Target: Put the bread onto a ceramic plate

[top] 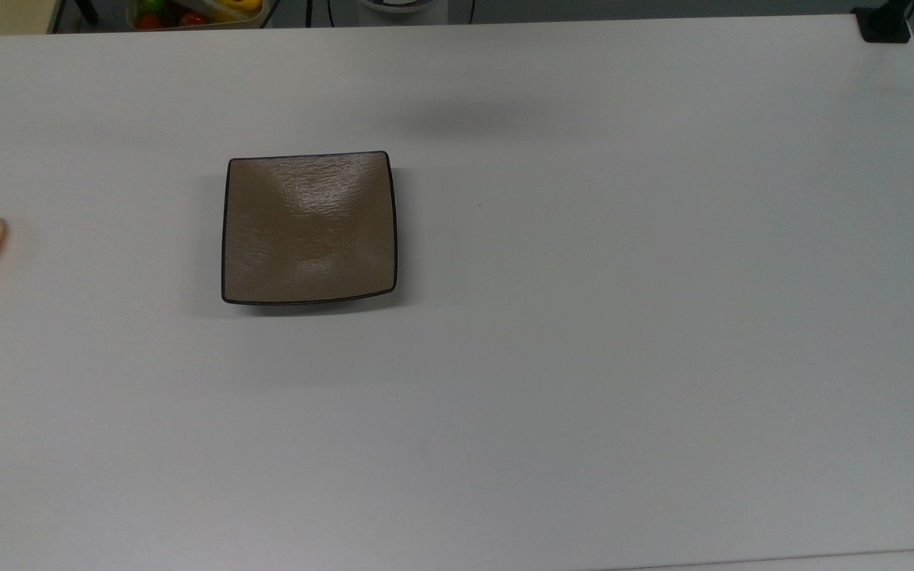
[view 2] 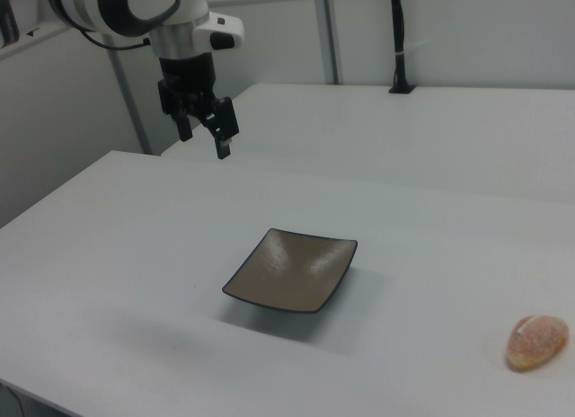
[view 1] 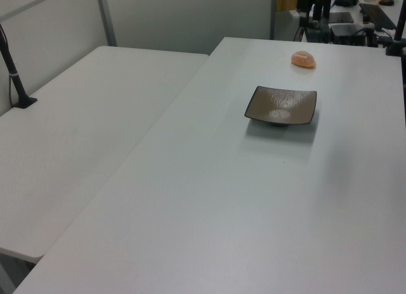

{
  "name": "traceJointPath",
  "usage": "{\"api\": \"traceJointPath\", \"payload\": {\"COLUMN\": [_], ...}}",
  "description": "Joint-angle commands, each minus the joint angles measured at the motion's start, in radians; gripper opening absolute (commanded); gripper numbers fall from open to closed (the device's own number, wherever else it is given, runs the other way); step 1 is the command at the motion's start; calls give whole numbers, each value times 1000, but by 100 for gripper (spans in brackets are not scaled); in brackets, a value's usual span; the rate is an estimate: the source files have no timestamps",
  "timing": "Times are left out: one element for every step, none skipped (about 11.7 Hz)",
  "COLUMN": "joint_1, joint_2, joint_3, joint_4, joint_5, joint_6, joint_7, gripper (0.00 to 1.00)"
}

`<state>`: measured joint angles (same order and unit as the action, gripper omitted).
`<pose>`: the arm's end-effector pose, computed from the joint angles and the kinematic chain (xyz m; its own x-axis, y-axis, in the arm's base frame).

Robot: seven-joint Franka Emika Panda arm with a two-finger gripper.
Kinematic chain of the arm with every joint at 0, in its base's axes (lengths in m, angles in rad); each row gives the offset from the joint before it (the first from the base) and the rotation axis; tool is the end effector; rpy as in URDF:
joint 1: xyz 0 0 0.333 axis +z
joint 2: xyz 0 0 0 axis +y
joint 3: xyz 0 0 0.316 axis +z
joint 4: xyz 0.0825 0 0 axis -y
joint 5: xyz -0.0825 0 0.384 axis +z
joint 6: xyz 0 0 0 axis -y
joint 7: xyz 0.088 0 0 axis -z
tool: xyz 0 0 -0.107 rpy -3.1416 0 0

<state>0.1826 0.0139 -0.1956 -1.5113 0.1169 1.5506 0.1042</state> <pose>0.5574 0.0063 0.6439 0.9934 -0.1138 0.0138 -0.1115 -0.9870 -0.1159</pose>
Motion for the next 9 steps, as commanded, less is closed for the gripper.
{"api": "traceJointPath", "payload": {"joint_1": [-28,-37,-44,-48,-55,-61,-78,-103,-118], "joint_2": [-52,-52,-52,-54,-51,-45,-45,-41,-32], "joint_3": [-4,-5,-5,-5,-7,-8,-13,-18,-27], "joint_4": [-56,-58,-70,-84,-102,-113,-137,-167,-193], "joint_5": [-9,-34,-72,-116,-159,-186,-201,-222,-249], "joint_6": [91,86,88,91,98,135,190,248,314], "joint_7": [-44,-105,-150,-165,-185,-222,-256,-294,-329], "gripper": [100,100,100,100,100,100,100,100,100]}}
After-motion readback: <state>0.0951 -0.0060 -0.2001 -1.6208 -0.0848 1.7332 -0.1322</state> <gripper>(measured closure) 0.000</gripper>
